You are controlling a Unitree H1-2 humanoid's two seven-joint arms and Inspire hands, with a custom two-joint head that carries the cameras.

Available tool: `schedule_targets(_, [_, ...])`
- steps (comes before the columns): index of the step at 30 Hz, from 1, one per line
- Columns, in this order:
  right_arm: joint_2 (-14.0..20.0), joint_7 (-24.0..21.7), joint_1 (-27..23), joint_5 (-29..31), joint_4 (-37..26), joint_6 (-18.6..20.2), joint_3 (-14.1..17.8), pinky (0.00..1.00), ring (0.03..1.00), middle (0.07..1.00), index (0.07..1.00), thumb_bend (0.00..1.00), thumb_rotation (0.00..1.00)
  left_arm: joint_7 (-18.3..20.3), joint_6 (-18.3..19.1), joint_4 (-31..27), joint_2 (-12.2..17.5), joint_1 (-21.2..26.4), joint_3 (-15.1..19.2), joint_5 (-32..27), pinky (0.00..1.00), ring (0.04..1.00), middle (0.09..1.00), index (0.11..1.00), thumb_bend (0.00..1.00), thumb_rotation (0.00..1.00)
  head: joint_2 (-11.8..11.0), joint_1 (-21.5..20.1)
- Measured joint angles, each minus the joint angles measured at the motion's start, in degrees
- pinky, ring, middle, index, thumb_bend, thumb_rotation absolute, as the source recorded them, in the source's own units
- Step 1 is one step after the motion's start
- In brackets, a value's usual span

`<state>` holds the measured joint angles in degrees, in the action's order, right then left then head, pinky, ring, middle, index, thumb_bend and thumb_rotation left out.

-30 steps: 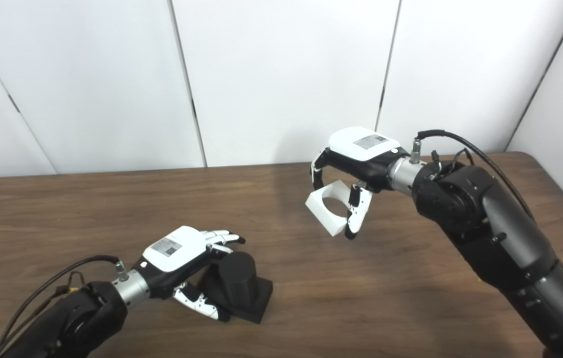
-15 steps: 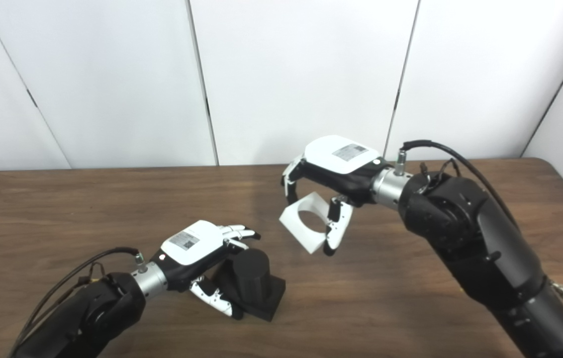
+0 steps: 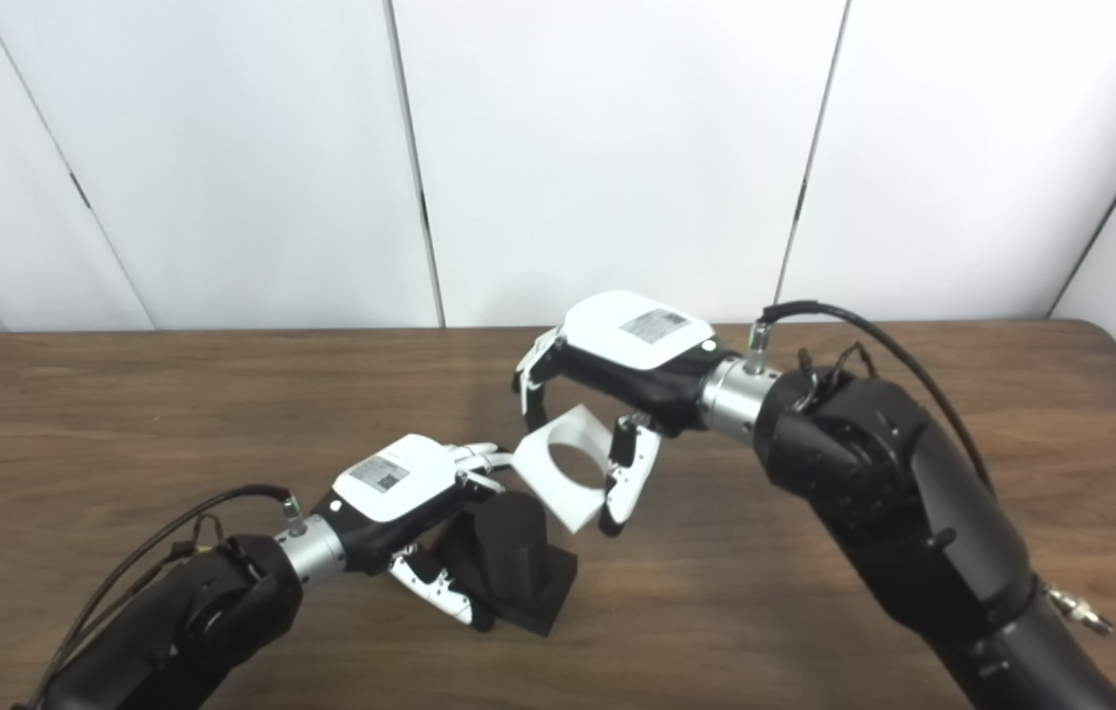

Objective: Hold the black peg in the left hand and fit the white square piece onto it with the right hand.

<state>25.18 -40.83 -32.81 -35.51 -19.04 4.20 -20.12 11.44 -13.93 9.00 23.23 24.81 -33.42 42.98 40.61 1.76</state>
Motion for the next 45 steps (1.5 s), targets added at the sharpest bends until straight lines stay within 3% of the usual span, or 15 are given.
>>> schedule_targets(25, [-2.5, -0.4, 0.3, -1.2, 0.3, -0.4, -2.8, 0.77, 0.834, 0.766, 0.477, 0.52, 0.14, 0.8, 1.8, -0.6, -0.3, 0.1, -0.3, 0.0, 0.85, 0.947, 0.915, 0.493, 0.52, 0.08, 0.4, 0.4])
schedule_targets(38, [-4.8, 0.6, 1.3, -1.6, 4.1, -0.4, -2.9, 0.79, 0.826, 0.764, 0.477, 0.52, 0.14, 0.8, 2.0, -0.8, -0.3, 0.0, -0.3, 0.0, 0.85, 0.949, 0.915, 0.493, 0.52, 0.08, 0.4, 0.4])
schedule_targets(45, [-5.3, 2.1, 1.3, -1.1, 6.5, -2.3, -3.1, 0.77, 0.82, 0.759, 0.477, 0.52, 0.14, 0.8, 2.2, -0.8, -0.4, 0.0, -0.3, 0.0, 0.85, 0.946, 0.918, 0.494, 0.52, 0.08, 0.4, 0.4])
